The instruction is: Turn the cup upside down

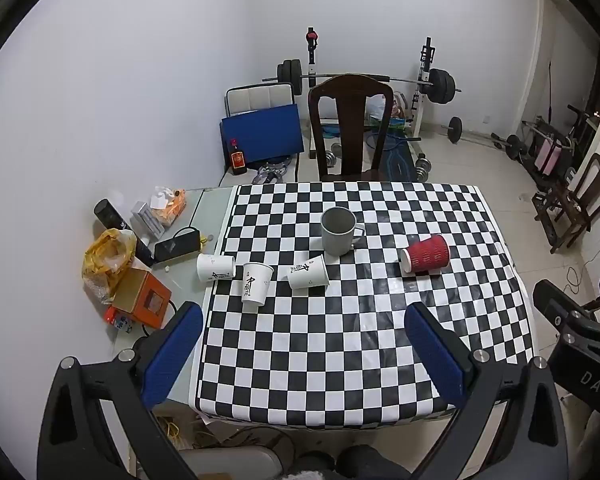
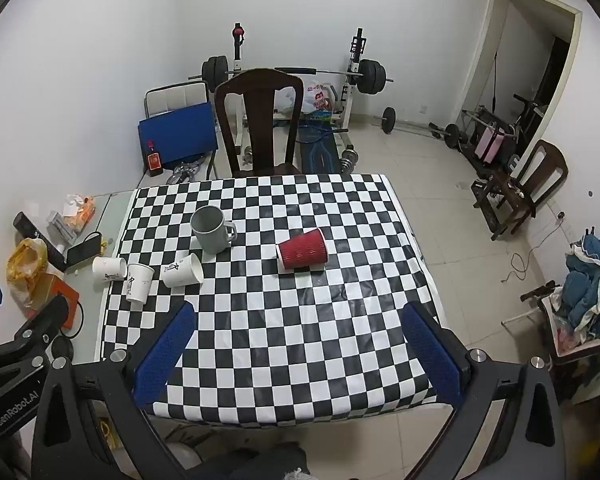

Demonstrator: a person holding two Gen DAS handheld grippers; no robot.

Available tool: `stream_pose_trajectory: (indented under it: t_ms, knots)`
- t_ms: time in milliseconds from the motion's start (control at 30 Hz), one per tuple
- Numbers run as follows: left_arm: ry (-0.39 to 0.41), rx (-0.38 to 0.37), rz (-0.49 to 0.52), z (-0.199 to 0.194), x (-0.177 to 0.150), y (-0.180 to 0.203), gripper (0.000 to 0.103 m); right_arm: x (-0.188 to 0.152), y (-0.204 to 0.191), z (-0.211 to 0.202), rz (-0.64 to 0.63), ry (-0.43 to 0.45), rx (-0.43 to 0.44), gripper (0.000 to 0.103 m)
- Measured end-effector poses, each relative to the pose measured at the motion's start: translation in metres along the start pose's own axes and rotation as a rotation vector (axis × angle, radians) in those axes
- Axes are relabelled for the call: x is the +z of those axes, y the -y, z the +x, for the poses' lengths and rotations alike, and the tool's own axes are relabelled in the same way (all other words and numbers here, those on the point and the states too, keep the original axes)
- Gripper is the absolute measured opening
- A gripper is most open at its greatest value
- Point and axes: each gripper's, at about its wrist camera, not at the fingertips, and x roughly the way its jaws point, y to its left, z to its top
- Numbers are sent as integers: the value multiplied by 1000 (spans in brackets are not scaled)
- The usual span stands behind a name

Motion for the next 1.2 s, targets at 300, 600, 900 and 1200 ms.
stream_pose_trajectory:
  t_ms: [300,600,900,1200]
  knots:
    - [1,-3,-2,0,0,0,103,1,1,-3,5,5,9,103]
    - [4,-3,-2,0,0,1,103,1,1,-4,5,6,7,103]
    - [10,-2,-5,-3,7,10,103,2,1,-5,3,10,11,103]
    - [12,-9,-11,-4,11,8,103,3,0,-5,3,12,10,103]
